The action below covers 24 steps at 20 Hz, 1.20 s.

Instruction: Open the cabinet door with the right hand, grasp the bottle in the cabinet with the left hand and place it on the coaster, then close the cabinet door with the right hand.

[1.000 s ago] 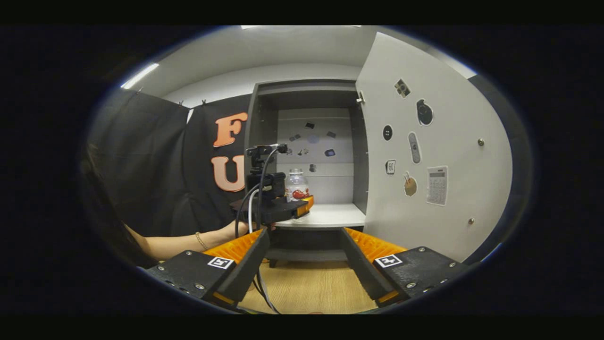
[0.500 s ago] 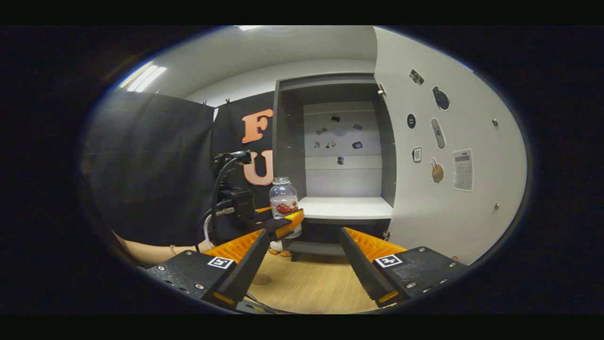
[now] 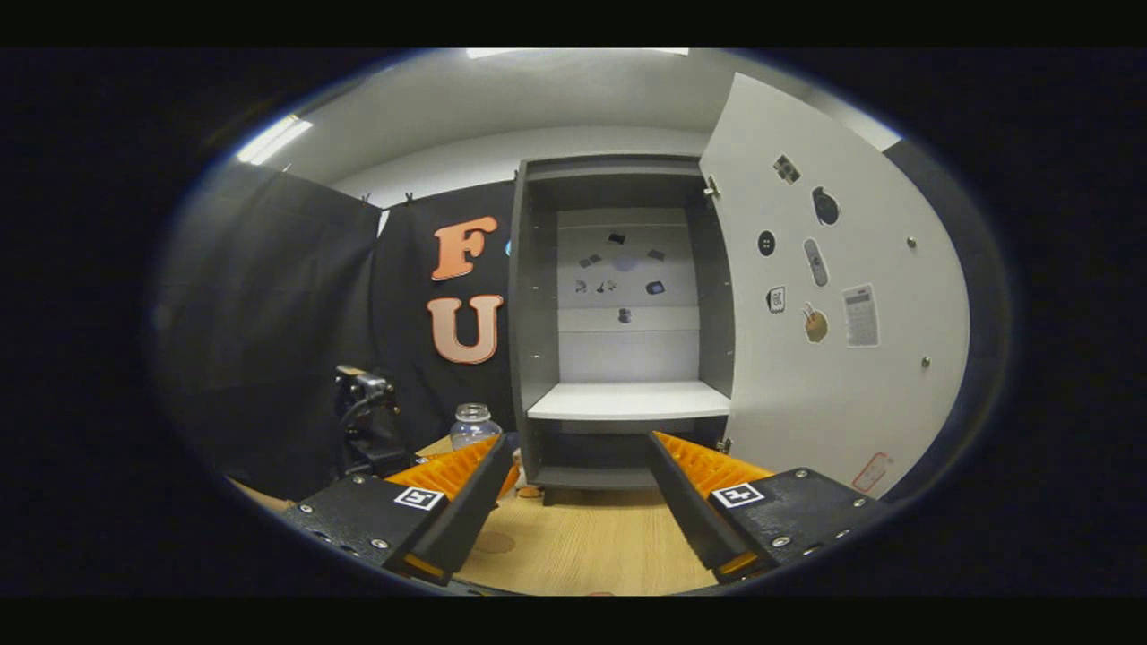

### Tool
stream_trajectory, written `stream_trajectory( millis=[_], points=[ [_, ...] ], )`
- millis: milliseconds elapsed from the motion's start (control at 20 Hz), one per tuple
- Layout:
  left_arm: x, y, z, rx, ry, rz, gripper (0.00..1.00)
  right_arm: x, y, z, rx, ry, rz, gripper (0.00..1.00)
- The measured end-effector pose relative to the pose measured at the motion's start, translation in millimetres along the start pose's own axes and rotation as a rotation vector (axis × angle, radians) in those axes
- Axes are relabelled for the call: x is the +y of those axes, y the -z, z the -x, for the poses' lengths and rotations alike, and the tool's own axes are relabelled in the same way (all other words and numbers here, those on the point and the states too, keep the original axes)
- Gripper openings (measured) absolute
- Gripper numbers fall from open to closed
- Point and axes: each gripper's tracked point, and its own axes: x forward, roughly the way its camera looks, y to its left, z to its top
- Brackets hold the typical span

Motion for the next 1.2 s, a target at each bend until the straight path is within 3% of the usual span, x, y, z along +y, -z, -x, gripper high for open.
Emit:
stream_trajectory(
  millis=[250,300,450,850,1200],
  points=[
    [2,59,26,0.053,0.007,0.017,0.81,-2,15,5,0.033,0.058,-0.077,0.97],
    [3,67,29,0.052,-0.003,0.020,0.81,-8,17,8,0.031,0.076,-0.057,0.89],
    [9,93,35,0.063,-0.039,0.011,0.81,-15,16,13,0.008,0.113,0.016,0.93],
    [21,129,43,0.023,-0.086,0.004,0.81,-10,22,9,-0.008,0.101,0.016,0.93],
    [34,156,37,0.035,-0.118,0.019,0.81,-14,41,11,0.045,0.111,0.009,0.93]
  ],
)
